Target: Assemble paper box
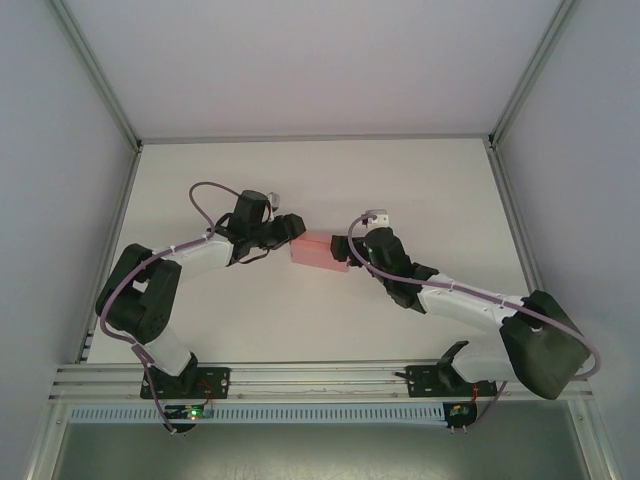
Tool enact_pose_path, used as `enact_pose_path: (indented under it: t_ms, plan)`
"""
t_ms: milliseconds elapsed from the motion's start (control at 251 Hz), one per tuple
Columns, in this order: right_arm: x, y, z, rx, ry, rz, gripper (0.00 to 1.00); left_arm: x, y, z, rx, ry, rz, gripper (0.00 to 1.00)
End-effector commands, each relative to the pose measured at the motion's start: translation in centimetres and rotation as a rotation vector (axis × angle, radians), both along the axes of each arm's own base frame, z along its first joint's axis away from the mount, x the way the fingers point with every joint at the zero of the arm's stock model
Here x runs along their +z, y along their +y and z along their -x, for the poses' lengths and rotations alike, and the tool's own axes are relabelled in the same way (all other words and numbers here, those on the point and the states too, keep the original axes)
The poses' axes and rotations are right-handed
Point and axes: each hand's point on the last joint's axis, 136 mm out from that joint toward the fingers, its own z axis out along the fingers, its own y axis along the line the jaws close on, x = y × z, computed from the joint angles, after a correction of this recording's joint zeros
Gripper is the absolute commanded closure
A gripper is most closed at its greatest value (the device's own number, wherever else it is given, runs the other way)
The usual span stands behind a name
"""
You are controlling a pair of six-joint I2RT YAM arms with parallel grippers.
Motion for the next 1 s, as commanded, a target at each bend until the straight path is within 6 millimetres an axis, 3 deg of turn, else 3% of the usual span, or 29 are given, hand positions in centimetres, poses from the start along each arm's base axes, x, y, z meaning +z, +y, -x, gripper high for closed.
enact_pose_path:
  t_ms: [0,311,527,603,670,762,866,994]
  plan:
    - [-1.0,-0.5,-0.8,-0.049,0.044,-0.090,0.18,-4.6,1.2,2.8,-0.016,0.111,-0.128,0.50]
    - [-7.1,-2.0,1.3,-0.051,0.189,-0.071,0.36,-5.4,1.4,3.3,-0.035,0.101,-0.144,0.52]
    - [-10.3,-3.3,2.8,-0.068,0.228,-0.035,0.42,-6.3,1.2,3.8,-0.080,0.000,-0.121,0.63]
    - [-10.8,-3.0,3.0,-0.041,0.227,-0.040,0.46,-7.1,1.5,4.0,-0.082,-0.077,-0.141,0.64]
    - [-10.8,-2.6,3.0,-0.014,0.214,-0.045,0.48,-8.4,2.1,4.2,-0.092,-0.104,-0.201,0.71]
    - [-10.7,-2.4,3.1,0.023,0.187,-0.016,0.51,-9.5,1.4,4.8,-0.151,-0.138,-0.211,0.79]
    - [-11.2,-2.6,3.5,0.066,0.173,0.039,0.53,-9.5,0.5,5.2,-0.189,-0.185,-0.176,0.81]
    - [-11.6,-2.6,3.5,0.110,0.125,0.085,0.69,-9.7,0.7,5.1,-0.193,-0.210,-0.194,0.88]
